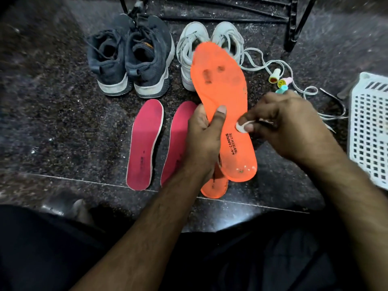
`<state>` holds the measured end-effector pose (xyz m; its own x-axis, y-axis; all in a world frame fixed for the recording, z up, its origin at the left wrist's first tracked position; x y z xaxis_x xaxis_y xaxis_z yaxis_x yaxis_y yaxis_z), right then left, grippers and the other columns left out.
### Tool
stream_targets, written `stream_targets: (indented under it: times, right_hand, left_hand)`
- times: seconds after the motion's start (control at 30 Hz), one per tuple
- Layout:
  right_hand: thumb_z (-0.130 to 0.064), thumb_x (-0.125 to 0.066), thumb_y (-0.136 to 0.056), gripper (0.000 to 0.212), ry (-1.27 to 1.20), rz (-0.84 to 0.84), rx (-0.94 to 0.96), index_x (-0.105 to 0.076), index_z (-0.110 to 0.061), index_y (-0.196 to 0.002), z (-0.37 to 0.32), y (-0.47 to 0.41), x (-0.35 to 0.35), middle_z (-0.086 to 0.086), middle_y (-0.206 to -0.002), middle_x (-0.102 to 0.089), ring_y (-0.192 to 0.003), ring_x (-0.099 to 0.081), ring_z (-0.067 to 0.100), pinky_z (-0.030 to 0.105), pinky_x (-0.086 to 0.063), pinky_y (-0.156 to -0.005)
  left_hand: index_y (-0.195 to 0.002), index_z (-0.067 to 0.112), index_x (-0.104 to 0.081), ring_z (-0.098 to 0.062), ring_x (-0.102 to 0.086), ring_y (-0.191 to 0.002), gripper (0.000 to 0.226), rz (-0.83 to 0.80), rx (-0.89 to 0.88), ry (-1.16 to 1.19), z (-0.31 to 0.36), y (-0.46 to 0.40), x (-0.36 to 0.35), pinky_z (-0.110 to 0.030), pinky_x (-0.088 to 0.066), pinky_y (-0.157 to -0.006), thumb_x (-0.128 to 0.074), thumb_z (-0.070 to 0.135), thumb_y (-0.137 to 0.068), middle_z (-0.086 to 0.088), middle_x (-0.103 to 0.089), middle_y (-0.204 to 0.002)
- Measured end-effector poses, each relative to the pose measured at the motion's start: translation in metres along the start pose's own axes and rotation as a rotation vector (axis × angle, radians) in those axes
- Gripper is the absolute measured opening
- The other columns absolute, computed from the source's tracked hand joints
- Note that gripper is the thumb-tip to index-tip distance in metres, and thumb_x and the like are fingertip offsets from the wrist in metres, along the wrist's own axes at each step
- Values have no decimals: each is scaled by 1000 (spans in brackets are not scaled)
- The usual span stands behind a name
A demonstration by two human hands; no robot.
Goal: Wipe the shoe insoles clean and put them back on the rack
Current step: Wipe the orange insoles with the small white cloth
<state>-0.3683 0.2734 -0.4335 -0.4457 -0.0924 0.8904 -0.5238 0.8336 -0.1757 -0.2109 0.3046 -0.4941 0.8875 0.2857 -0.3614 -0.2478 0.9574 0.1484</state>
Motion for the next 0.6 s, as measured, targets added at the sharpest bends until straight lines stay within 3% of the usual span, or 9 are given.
stream_targets:
  times: [0.17, 0.3, 0.43, 0.6]
  right_hand:
    - [-41, -65, -82, 14, 131, -85, 175, -76, -36, -89, -37, 6, -18, -7, -85, -62, -81, -55, 28, 38, -44, -68]
    - [-36, -78, -80, 15, 66, -1, 18, -77, -39, -95, -11, 2, -1, -8, -89, -65, -84, -53, 27, 48, -49, -75]
    - [-37, -75, -80, 11, 66, -177, 267, -77, -36, -91, -40, 12, -17, -9, -87, -62, -82, -54, 24, 40, -48, -68]
    - [-34, -81, -77, 17, 37, -81, 79, -78, -38, -94, -7, 5, 4, -10, -90, -65, -82, -54, 25, 46, -50, -75]
  left_hand:
    - [-114, 6, -57, -17, -61, -66, 13, 16, 35, 12, 2, 1, 3, -27, -51, -53, -50, 11, -104, -10, -69, -89]
    - [-117, 2, -57, -26, -65, -84, 19, -8, -12, -25, 1, 0, 4, -44, -55, -77, -54, 15, -103, -17, -71, -103]
    - [-115, 6, -58, -19, -64, -80, 15, 18, -13, -15, 0, -2, 6, -34, -52, -71, -54, 12, -103, -10, -70, -98]
    - [-106, 12, -60, -22, -66, -80, 6, 27, -24, -33, 0, -4, 7, -40, -55, -76, -56, 13, -102, -9, -71, -95]
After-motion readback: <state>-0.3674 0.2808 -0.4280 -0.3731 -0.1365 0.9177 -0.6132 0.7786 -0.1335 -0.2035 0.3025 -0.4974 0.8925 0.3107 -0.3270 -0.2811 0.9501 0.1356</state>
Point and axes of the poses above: each hand's wrist, its own y-axis away from the middle knuckle, its own x-axis out of the back of the hand, z = x × y, the point moved 1 cm from there along -y, towards the middle knuckle
